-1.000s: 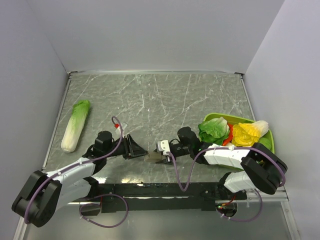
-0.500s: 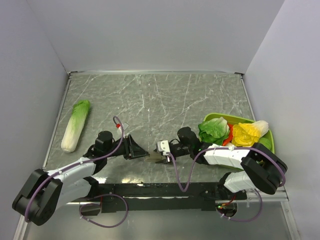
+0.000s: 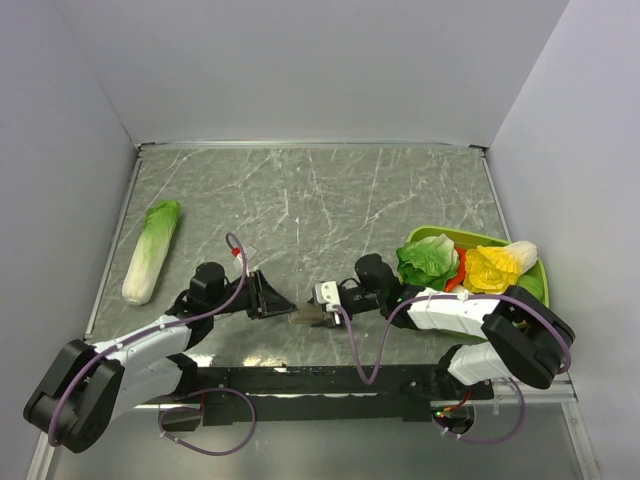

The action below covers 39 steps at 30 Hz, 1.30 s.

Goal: Unload the batteries from the remote control

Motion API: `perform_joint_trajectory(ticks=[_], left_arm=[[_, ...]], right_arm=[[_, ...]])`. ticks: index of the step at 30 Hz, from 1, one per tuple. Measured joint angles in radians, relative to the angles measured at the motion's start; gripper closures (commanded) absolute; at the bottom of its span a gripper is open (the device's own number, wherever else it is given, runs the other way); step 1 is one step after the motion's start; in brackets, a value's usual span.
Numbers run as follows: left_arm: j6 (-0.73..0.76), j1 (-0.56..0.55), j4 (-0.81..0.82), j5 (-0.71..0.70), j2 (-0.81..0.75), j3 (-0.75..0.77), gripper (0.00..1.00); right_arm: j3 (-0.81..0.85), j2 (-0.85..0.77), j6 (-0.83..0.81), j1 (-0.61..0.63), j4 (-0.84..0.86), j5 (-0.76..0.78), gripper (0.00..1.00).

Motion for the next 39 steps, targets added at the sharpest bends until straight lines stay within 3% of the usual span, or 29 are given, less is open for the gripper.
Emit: perform_joint_trajectory(ticks=[4,17,20,21,25,33,39], left_arm=[[-0.004,0.000,0.004,0.000,0.008,0.000,0.59],[-0.004,0.000,0.004,0.000,0.034,0.000,0.61],[-0.004,0.000,0.008,0.002,0.044,0.000,0.70],[-0.005,0.000,0.009,0.003,0.047,0.000,0.78],[-0.011,0.000,0.012,0.010,0.051,0.000,0.99],[-0.040,0.000,0.053,0.010,0.081,0.000,0.99],[-0.040,-0.002,0.049,-0.020,0.086,-0.026,0.99]], right_arm=[[0.000,0.000,-0.009,0.000,-0.013,-0.006,0.68],[0.000,0.000,-0.023,0.000,-0.027,-0.018,0.68],[0.000,0.000,-0.025,0.001,-0.035,-0.019,0.68],[0.000,0.000,-0.025,0.001,-0.040,-0.018,0.68],[0.000,0.000,-0.029,0.001,-0.048,-0.015,0.54],[0.000,0.002,-0.034,0.002,-0.050,0.015,0.31],[0.001,-0.006,0.007,0.002,-0.027,0.027,0.28]])
